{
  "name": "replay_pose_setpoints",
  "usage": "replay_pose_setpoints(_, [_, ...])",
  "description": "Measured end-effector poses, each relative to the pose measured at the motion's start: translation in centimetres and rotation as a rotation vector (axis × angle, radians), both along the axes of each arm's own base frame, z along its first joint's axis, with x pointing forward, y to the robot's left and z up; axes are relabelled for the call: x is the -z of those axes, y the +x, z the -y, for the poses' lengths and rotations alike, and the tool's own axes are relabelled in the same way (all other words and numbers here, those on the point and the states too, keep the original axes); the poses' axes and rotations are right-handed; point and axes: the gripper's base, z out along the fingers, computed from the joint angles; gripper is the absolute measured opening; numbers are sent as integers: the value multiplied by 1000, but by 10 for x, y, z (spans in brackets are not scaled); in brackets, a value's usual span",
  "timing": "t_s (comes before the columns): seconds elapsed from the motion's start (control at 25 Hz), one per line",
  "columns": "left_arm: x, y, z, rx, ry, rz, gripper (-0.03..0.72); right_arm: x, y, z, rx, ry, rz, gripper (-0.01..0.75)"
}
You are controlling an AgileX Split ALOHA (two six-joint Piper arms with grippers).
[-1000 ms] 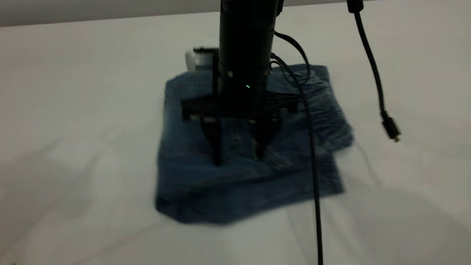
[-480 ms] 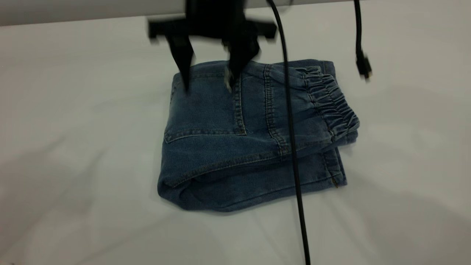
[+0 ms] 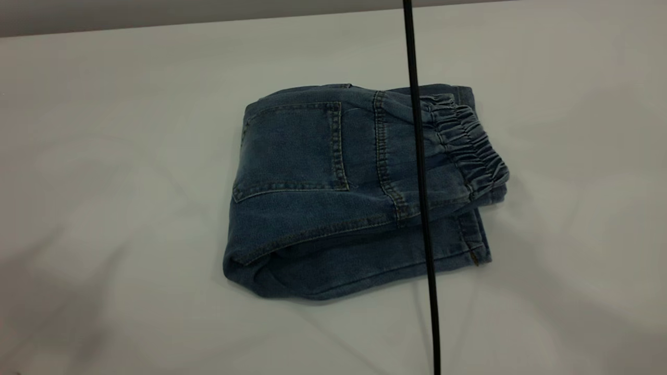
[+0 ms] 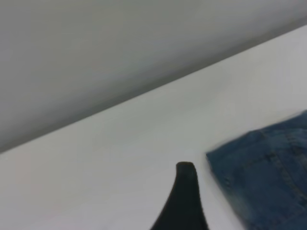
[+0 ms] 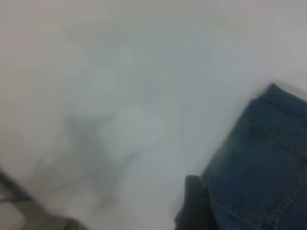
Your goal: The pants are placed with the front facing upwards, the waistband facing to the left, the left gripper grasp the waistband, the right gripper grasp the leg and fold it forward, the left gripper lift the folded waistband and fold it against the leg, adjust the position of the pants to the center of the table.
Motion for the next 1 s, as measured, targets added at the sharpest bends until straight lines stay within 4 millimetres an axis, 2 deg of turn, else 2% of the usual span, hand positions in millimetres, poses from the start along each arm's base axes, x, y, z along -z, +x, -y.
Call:
replay_pose_setpoints(0.16, [-4,-29,0,-16,-63,-49,572,-52,-39,28,-78,67,100,442])
replay_pose_setpoints(0.24, [-3,-43,0,-4,-61,-82,572,-70,-61,46,-102,75,143,442])
replay_pose_setpoints(0.44, [-1,-75,-1,17,-55,-141,572,-94,-129,102,-140,84,209,442])
replay_pose_setpoints(0.6, [-6,-96,-2,-5,-95,-94,572,-90,-186,150,-132,86,237,442])
replay_pose_setpoints(0.76, [-6,-117,-4,-27,-136,-45,572,-67,-234,194,-71,123,281,442])
replay_pose_setpoints(0.88, [7,-131,-5,-47,-167,-49,572,-48,-272,229,14,205,335,442])
replay_pose_setpoints(1.0, [29,-145,-6,-60,-187,-62,572,-26,-299,258,70,224,401,442])
